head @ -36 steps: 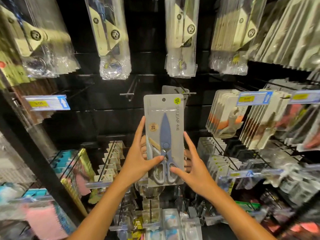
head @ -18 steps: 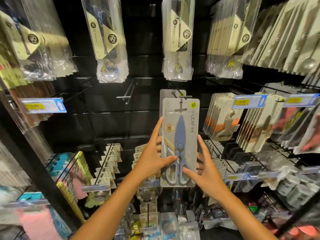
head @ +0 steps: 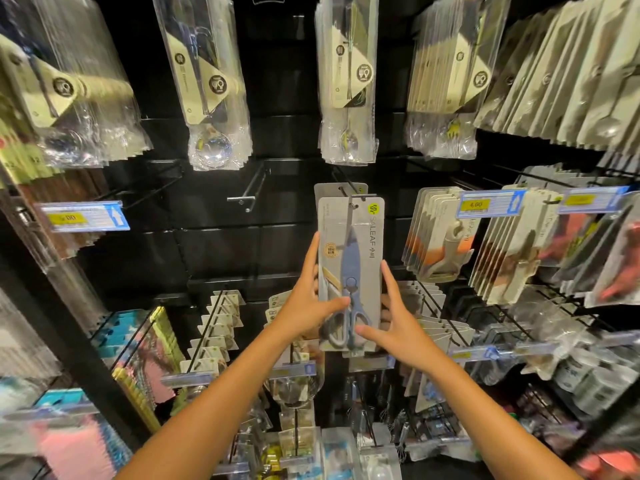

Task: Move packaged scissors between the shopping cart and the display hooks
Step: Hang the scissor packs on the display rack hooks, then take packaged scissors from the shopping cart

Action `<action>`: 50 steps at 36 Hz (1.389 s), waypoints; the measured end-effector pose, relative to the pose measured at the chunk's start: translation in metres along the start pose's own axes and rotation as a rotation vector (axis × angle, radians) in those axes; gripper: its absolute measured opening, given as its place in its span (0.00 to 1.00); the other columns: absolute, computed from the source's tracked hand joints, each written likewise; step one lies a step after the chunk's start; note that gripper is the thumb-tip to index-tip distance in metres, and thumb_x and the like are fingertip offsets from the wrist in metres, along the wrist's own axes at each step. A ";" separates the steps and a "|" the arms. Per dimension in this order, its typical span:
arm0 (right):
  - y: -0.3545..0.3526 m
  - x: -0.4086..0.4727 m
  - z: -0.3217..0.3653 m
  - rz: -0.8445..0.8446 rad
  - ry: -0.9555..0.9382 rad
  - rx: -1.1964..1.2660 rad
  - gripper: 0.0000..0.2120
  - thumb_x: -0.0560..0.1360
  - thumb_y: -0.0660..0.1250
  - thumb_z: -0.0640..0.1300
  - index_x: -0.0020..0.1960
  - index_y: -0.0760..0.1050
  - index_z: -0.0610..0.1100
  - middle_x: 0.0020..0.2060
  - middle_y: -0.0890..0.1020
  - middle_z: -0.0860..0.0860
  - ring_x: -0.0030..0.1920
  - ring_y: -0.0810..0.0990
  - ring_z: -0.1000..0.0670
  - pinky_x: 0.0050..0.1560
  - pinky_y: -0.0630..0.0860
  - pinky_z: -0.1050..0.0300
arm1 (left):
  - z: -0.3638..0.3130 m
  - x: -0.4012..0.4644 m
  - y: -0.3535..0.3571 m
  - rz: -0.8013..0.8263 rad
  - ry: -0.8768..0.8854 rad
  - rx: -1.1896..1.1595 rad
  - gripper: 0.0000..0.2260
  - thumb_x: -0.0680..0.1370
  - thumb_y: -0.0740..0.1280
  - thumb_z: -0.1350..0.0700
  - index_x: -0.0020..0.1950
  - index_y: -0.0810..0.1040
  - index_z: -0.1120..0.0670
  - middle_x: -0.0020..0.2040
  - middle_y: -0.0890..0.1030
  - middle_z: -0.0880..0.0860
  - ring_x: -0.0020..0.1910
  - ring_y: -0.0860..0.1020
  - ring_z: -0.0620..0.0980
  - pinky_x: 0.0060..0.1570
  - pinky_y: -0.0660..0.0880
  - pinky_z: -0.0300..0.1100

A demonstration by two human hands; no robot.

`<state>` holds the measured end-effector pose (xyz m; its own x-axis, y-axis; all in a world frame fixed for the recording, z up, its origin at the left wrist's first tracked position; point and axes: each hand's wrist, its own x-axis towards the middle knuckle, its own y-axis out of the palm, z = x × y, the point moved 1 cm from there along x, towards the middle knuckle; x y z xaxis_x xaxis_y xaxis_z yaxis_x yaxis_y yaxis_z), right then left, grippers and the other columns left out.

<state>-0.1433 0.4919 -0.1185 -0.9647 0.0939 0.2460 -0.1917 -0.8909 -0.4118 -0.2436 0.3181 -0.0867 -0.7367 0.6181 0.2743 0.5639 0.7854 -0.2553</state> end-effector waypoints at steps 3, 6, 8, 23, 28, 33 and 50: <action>0.000 0.013 -0.001 0.006 0.008 -0.024 0.56 0.76 0.74 0.43 0.76 0.30 0.68 0.80 0.58 0.55 0.74 0.69 0.54 0.72 0.71 0.48 | -0.001 0.009 0.001 0.035 -0.009 -0.020 0.54 0.75 0.75 0.65 0.80 0.40 0.34 0.80 0.61 0.48 0.74 0.70 0.44 0.59 0.78 0.36; -0.002 0.028 -0.002 0.002 0.004 -0.039 0.56 0.76 0.73 0.38 0.77 0.30 0.64 0.80 0.54 0.56 0.77 0.62 0.55 0.74 0.67 0.51 | -0.003 0.019 0.002 0.034 -0.036 -0.026 0.51 0.75 0.74 0.67 0.77 0.41 0.34 0.74 0.65 0.41 0.67 0.73 0.36 0.54 0.78 0.32; -0.003 0.038 -0.002 0.003 0.006 -0.048 0.57 0.75 0.72 0.36 0.78 0.29 0.62 0.80 0.53 0.55 0.78 0.61 0.54 0.72 0.69 0.59 | -0.002 0.027 0.000 0.033 -0.038 -0.009 0.51 0.76 0.73 0.68 0.77 0.40 0.35 0.68 0.65 0.35 0.62 0.73 0.31 0.51 0.77 0.29; -0.011 0.084 -0.032 0.015 0.009 -0.107 0.64 0.67 0.79 0.50 0.77 0.28 0.63 0.80 0.55 0.52 0.79 0.57 0.50 0.77 0.61 0.37 | 0.001 0.050 -0.006 0.010 -0.106 0.029 0.50 0.76 0.74 0.62 0.80 0.41 0.35 0.79 0.62 0.51 0.73 0.71 0.47 0.63 0.78 0.41; -0.014 0.061 -0.029 -0.055 0.117 -0.186 0.55 0.74 0.76 0.43 0.81 0.36 0.54 0.80 0.55 0.47 0.79 0.56 0.47 0.77 0.59 0.45 | 0.001 0.029 -0.006 -0.045 -0.186 0.256 0.49 0.77 0.74 0.59 0.83 0.39 0.45 0.81 0.52 0.47 0.78 0.55 0.44 0.65 0.61 0.31; -0.009 0.046 -0.043 0.127 0.044 -0.356 0.38 0.77 0.71 0.48 0.81 0.56 0.51 0.77 0.63 0.50 0.77 0.62 0.49 0.75 0.61 0.56 | 0.025 -0.018 -0.029 -0.043 -0.203 0.605 0.43 0.79 0.72 0.48 0.83 0.44 0.42 0.84 0.48 0.49 0.82 0.46 0.48 0.81 0.51 0.53; 0.204 0.008 0.044 0.739 -0.481 -0.624 0.34 0.79 0.53 0.68 0.81 0.54 0.55 0.80 0.57 0.53 0.79 0.55 0.49 0.79 0.54 0.52 | 0.039 -0.310 -0.133 -0.110 -0.527 1.194 0.35 0.79 0.44 0.29 0.83 0.50 0.42 0.84 0.46 0.48 0.82 0.41 0.52 0.80 0.40 0.53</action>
<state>-0.1824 0.2909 -0.1617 -0.7330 -0.6800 0.0160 0.2195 -0.2588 -0.9407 -0.1047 0.0210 -0.1735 -0.9674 0.2521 0.0226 0.0158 0.1490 -0.9887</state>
